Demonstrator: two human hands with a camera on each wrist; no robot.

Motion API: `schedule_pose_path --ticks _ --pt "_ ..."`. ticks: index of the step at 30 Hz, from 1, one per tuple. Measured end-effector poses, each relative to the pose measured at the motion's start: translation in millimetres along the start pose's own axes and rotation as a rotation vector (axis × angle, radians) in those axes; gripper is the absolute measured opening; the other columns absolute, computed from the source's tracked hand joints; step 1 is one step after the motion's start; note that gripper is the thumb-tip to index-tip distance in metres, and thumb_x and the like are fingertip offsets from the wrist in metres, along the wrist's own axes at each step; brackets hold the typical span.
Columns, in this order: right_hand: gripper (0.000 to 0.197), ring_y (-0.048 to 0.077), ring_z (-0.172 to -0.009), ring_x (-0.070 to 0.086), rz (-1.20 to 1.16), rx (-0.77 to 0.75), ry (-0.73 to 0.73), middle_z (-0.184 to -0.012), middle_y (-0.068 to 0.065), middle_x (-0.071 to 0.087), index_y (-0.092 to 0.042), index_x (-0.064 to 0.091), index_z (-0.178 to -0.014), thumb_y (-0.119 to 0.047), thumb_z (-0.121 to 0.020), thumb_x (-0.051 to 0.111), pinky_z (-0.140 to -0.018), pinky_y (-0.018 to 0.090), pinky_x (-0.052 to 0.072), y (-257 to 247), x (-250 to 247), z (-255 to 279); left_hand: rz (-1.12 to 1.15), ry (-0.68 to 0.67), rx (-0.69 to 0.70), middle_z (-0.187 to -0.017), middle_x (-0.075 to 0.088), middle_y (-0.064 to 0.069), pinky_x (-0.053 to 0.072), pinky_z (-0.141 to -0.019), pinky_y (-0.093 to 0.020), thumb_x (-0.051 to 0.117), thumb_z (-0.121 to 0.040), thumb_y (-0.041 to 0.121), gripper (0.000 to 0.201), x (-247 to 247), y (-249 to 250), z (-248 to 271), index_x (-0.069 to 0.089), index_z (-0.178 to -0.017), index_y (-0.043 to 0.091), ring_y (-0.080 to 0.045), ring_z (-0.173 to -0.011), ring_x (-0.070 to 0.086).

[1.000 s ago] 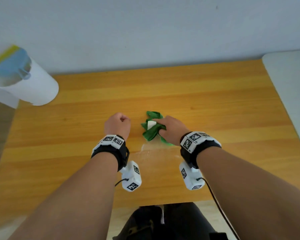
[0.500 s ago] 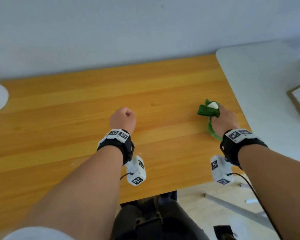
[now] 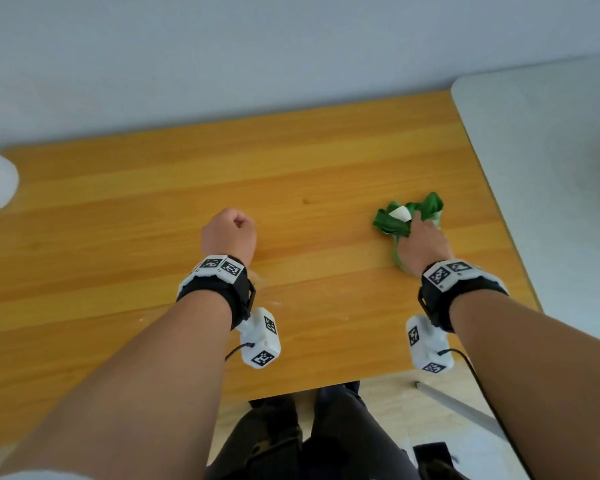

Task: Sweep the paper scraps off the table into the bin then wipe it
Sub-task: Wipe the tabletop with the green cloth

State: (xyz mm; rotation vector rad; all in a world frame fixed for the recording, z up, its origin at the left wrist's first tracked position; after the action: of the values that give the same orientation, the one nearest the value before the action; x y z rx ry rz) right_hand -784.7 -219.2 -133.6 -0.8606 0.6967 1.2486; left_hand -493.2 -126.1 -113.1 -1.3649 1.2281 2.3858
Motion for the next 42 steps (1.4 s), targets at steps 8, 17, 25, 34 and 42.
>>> schedule_pose_path --ticks 8,17,25,34,42 --pt "0.062 0.030 -0.129 0.046 0.037 -0.388 -0.185 -0.155 0.012 0.029 -0.018 0.009 -0.156 -0.024 -0.101 0.038 -0.100 0.038 0.044 -92 37 45 -0.014 -0.003 -0.006 -0.085 0.071 -0.002 0.046 -0.055 -0.030 0.047 -0.094 0.014 0.023 -14 -14 10 0.069 -0.088 0.014 -0.022 -0.065 0.061" --pt "0.052 0.019 -0.079 0.052 -0.244 -0.237 0.029 -0.146 0.009 0.041 -0.031 0.033 -0.149 -0.025 -0.098 0.041 -0.068 0.032 0.048 -26 -1 50 0.062 -0.020 -0.012 -0.080 0.062 0.004 0.045 -0.056 -0.027 0.051 -0.095 0.019 0.018 2 19 14 0.069 -0.096 0.015 -0.013 -0.059 0.053" --pt "0.054 0.037 -0.117 0.054 -0.278 0.257 0.194 -0.134 0.018 0.053 -0.018 0.039 -0.146 -0.024 -0.093 0.043 -0.092 0.040 0.045 108 -22 51 0.050 -0.109 0.108 -0.083 0.069 -0.002 0.053 -0.066 -0.035 0.051 -0.094 0.018 0.020 50 62 29 0.070 -0.090 0.013 -0.023 -0.068 0.059" --pt "0.063 0.035 -0.122 0.051 -0.159 0.142 0.087 -0.146 0.014 0.042 -0.014 0.014 -0.155 -0.028 -0.099 0.039 -0.093 0.040 0.044 63 10 52 -0.012 -0.084 0.079 -0.085 0.068 0.000 0.049 -0.060 -0.033 0.046 -0.095 0.014 0.023 42 26 30 0.069 -0.090 0.014 -0.022 -0.066 0.058" --pt "0.065 0.033 -0.120 0.053 0.066 -0.094 0.012 -0.147 0.014 0.038 -0.012 0.007 -0.155 -0.031 -0.100 0.036 -0.089 0.039 0.046 -25 37 63 -0.017 0.003 0.017 -0.082 0.067 0.003 0.044 -0.055 -0.029 0.046 -0.095 0.014 0.023 -7 -22 17 0.068 -0.090 0.016 -0.019 -0.061 0.056"
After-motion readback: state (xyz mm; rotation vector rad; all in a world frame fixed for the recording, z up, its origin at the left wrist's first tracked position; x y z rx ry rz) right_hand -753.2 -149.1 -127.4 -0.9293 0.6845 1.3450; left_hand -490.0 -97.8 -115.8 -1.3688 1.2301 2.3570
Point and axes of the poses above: each hand's wrist, its own z-axis away from the middle knuckle, its own x-axis out of the palm, y = z × x, the point moved 3 cm from there along -z, towards the middle knuckle
